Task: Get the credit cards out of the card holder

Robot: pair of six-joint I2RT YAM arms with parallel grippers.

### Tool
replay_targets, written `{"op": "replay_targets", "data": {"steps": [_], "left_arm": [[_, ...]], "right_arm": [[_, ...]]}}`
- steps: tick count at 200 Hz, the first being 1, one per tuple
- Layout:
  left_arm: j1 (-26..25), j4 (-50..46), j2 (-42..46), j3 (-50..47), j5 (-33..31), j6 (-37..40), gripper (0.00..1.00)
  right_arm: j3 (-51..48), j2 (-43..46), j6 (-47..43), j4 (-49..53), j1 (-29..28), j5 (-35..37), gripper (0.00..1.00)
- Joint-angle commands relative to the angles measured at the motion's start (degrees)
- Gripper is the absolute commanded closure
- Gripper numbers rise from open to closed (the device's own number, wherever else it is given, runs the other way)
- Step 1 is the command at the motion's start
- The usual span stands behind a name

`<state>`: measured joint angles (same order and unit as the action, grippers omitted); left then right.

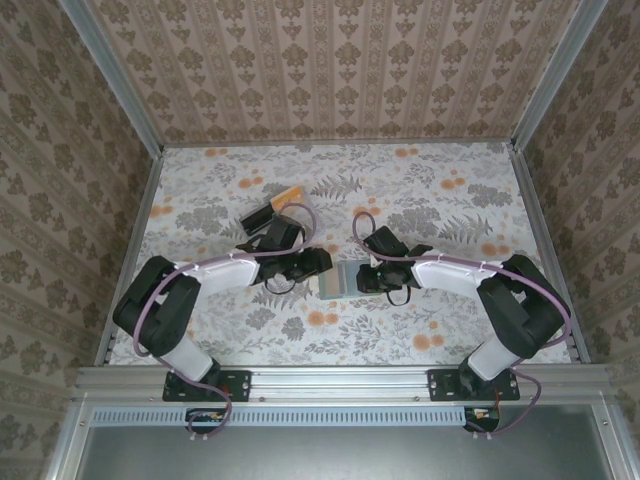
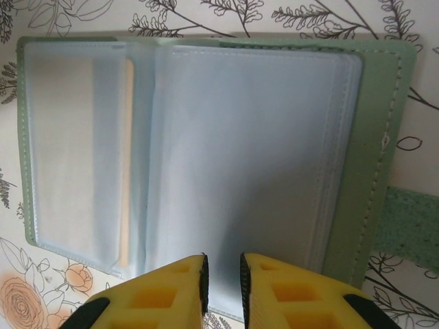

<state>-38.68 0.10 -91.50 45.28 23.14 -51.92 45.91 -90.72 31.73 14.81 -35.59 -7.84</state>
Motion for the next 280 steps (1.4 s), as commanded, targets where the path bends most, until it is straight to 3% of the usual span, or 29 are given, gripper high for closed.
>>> {"op": "replay_targets", "data": {"steps": [1, 202, 280], "left_arm": [[-0.49, 0.66, -1.92, 0.42, 1.6, -0.73, 0.53], [-2.0, 3.79, -6.26, 3.25, 5.61, -0.58, 0.54], [-1.74, -8.1, -2.55, 5.08, -2.28, 3.16, 0.53]], "right_arm": [[-0.75, -0.87, 1.13, 0.04, -0.44, 1.33, 0.77], [-0.73, -2.12, 1.51, -0.24, -0.44, 1.54, 0.78], [1.35, 3.31, 0.82, 5.73, -0.44, 7.76, 0.76]]}}
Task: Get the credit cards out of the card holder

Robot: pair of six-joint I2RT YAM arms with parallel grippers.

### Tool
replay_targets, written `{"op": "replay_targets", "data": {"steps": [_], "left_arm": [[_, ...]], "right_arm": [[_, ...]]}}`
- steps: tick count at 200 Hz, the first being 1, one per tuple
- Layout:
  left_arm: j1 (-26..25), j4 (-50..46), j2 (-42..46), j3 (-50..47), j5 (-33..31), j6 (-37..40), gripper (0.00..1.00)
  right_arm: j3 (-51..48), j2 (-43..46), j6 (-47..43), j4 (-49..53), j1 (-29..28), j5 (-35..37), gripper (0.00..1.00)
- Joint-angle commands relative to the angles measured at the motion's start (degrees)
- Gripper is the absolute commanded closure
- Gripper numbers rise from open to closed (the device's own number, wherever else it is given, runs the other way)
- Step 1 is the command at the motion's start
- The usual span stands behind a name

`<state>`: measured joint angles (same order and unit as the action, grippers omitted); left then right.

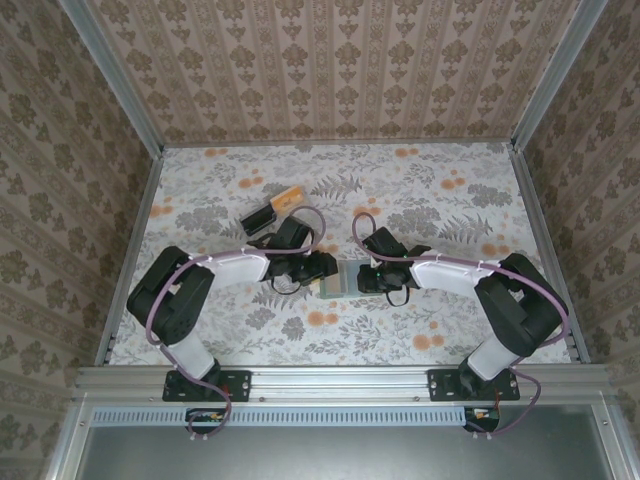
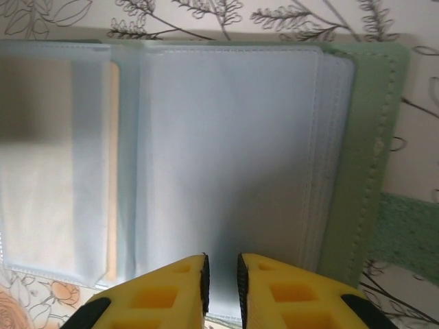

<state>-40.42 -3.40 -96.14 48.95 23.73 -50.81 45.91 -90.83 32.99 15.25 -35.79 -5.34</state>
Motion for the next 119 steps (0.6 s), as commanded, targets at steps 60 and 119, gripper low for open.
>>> {"op": "replay_targets", "data": {"steps": [60, 119], "left_arm": [[-0.48, -3.28, 1.87, 2.14, -1.09, 2.1, 0.53], [-0.71, -1.88, 0.61, 1.76, 0.87, 1.32, 0.53]], "right_arm": [[0.92, 4.05, -2.14, 7.78, 0.97, 7.74, 0.71], [-1.68, 0.74, -0.74, 3.94, 0.99, 4.97, 0.7]]}}
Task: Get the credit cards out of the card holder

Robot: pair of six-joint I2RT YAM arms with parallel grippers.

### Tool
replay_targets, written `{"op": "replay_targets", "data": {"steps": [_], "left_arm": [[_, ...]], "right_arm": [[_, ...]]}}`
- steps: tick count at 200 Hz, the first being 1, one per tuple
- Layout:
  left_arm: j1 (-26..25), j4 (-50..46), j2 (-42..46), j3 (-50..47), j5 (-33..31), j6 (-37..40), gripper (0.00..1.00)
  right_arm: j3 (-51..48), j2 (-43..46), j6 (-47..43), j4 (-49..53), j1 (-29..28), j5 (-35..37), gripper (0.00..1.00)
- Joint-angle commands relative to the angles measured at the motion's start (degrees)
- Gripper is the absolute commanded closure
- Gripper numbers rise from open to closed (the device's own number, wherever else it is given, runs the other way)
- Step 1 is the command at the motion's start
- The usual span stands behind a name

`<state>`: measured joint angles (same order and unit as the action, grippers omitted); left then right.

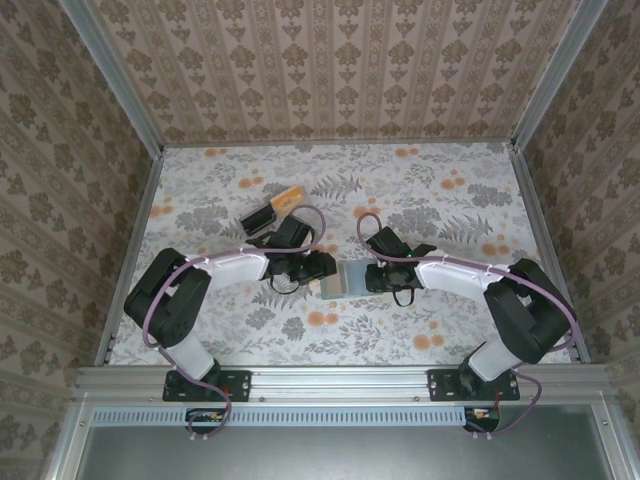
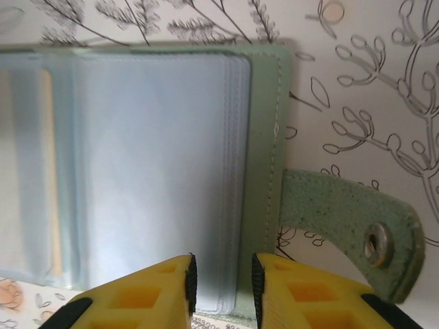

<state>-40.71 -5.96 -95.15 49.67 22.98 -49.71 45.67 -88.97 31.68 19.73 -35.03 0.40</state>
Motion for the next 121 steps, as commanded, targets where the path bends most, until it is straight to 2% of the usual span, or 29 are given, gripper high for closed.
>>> {"op": "replay_targets", "data": {"steps": [1, 121], "left_arm": [[-0.38, 0.68, -0.42, 1.04, 1.58, 0.23, 0.53], [-0.99, 0.86, -2.44, 1.22, 2.2, 0.08, 0.54]], "right_arm": [[-1.45, -1.12, 0.61, -0.51, 0.22, -0.81, 0.7], [-2.62, -0.51, 1.54, -1.57, 0.22, -1.41, 0.71]]}}
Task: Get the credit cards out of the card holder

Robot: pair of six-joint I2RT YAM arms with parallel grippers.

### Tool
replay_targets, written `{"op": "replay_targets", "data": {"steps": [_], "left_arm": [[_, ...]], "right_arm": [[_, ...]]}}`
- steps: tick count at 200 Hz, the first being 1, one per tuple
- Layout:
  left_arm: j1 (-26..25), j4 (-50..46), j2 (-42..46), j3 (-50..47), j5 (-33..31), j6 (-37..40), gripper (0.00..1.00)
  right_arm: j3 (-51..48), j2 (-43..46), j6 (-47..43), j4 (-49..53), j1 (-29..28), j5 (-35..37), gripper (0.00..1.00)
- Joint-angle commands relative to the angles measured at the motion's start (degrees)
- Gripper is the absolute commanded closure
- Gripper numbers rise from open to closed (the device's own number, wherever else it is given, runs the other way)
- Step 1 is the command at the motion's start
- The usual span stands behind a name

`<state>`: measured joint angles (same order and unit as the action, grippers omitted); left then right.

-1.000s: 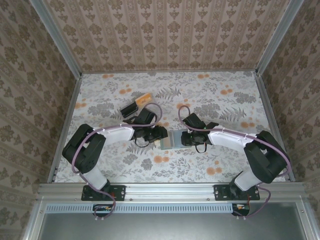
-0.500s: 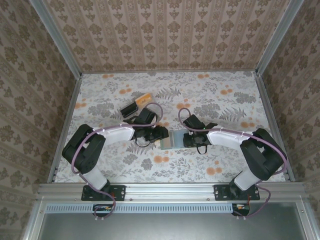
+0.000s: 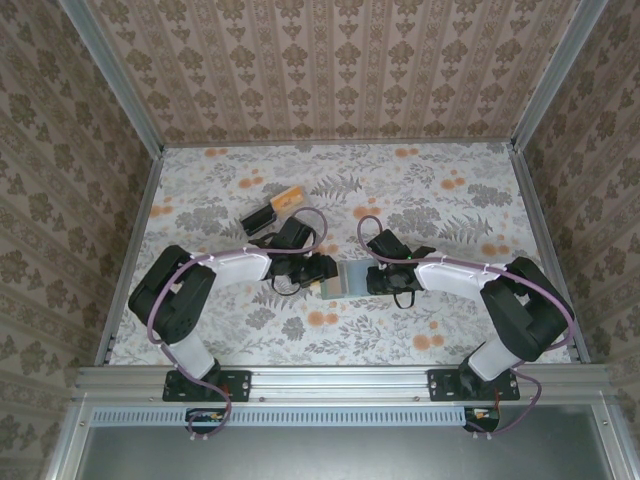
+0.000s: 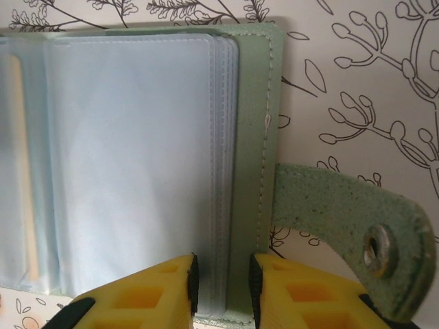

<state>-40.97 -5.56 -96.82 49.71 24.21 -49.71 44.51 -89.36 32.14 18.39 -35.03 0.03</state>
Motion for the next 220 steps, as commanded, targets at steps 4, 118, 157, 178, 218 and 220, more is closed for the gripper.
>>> {"op": "replay_targets", "data": {"steps": [4, 118, 157, 178, 218, 220], "left_arm": [[-0.73, 0.59, -0.7, 1.16, 0.98, 0.06, 0.54], [-1.21, 1.83, -3.03, 1.92, 2.87, -0.13, 0.54], [-1.43, 3.83, -3.12, 2.07, 4.21, -0.47, 0.52], [-1.48, 5.22, -2.99, 1.89, 4.78, -0.72, 0.49], [-1.56, 6.36, -3.27, 1.88, 5.83, -1.06, 0.47], [-1.54, 6.53, -3.29, 1.81, 5.89, -1.08, 0.47]], "right_arm": [[-1.45, -0.18, 1.08, -0.21, 0.22, -1.05, 0.71], [-1.62, -0.02, 1.37, -0.46, 0.2, -1.59, 0.71], [-1.71, -0.02, 1.52, -0.59, 0.13, -1.66, 0.71], [-1.71, -0.2, 1.6, -0.72, 0.13, -1.72, 0.71], [-1.86, -0.2, 1.78, -0.9, 0.09, -1.87, 0.71], [-1.88, -0.2, 1.78, -0.88, 0.12, -1.85, 0.71]]}}
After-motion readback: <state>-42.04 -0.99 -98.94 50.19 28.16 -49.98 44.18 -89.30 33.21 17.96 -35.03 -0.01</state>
